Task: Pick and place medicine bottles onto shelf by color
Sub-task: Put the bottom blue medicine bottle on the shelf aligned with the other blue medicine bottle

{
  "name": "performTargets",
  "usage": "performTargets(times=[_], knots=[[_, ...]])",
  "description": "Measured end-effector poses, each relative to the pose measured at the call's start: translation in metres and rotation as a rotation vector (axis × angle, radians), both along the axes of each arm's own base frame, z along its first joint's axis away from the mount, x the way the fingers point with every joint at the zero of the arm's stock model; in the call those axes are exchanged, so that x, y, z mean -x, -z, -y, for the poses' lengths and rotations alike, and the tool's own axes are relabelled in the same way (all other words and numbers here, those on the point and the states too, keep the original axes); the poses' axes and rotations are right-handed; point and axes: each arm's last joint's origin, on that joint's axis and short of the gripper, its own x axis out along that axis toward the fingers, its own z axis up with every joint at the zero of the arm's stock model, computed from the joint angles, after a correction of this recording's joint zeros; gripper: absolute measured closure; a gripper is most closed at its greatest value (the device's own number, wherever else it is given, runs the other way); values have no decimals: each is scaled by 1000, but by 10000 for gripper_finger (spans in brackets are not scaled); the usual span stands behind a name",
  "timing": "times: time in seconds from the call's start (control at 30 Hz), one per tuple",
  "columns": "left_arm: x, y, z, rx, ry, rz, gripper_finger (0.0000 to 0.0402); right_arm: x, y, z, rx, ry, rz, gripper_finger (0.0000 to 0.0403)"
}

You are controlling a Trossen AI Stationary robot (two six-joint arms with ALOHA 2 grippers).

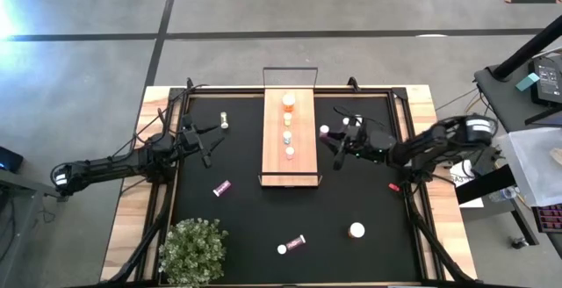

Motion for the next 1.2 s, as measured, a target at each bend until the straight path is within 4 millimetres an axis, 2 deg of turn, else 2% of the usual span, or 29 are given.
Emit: performTargets(times=[0.57,0.83,1.2], knots=[[0,0,0,0,0,0,203,-25,41,7,19,14,-31,305],[0,0,0,0,0,0,203,-33,44,17,9,44,-29,305],[0,0,0,0,0,0,203,-35,49,17,6,40,-45,305]])
